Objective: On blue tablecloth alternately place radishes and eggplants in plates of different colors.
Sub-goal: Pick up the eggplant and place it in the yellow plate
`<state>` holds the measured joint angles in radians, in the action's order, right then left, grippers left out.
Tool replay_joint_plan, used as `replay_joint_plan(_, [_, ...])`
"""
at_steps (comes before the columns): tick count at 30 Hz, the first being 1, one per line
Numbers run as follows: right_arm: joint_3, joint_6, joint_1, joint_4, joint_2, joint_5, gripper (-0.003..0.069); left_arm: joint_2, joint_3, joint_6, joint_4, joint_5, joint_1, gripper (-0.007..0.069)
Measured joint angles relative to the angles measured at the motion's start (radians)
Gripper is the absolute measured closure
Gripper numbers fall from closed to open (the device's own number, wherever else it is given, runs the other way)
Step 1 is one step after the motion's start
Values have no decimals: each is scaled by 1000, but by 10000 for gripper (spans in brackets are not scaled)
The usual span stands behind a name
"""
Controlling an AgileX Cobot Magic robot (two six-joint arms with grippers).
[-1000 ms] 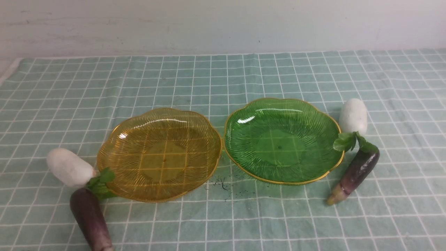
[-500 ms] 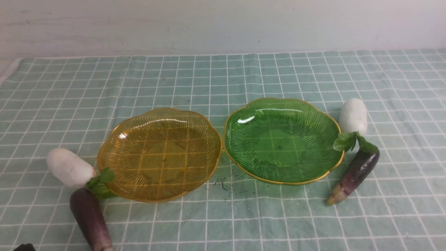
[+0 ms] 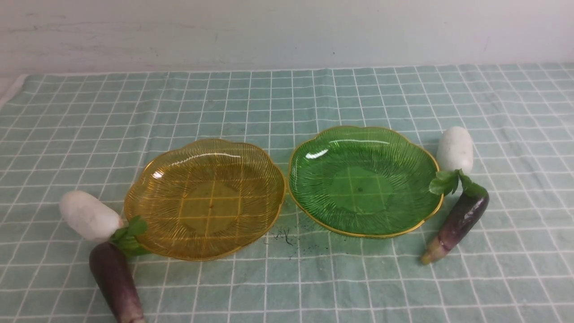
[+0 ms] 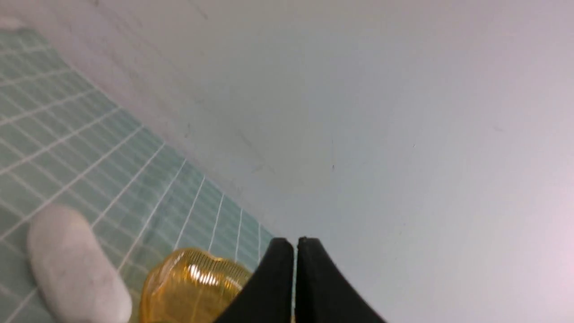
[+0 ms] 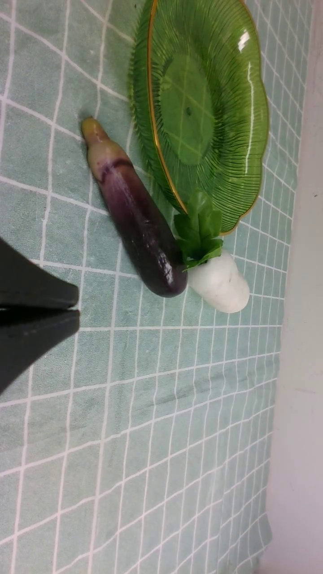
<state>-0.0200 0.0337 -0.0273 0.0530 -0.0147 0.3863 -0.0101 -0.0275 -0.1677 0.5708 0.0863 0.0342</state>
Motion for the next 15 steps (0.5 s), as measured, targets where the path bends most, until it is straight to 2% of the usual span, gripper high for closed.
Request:
replay_joint_plan(1, [-2,-5,0,-29,0,-20,673,0,-105,46,-30,-95,0,632])
replay_joint_plan(2, [-4,-7,0,-41,0,-24,673,3,-130,61,-38,-119,0,632])
replay_joint_plan(5, [-9,-81,0,-241,0,-150,673,109,-351,131,-110,-370,0,632])
replay_joint_plan(8, [-9,-160,0,-447,0,-274,673,288,-510,142,-178,-670,0,632])
replay_joint_plan(11, [-9,-187,0,-602,0,-328,673,472,-602,143,-239,-898,0,632])
replay_joint_plan(15, [-9,-155,0,-687,0,-357,673,717,-649,144,-319,-1054,0,632])
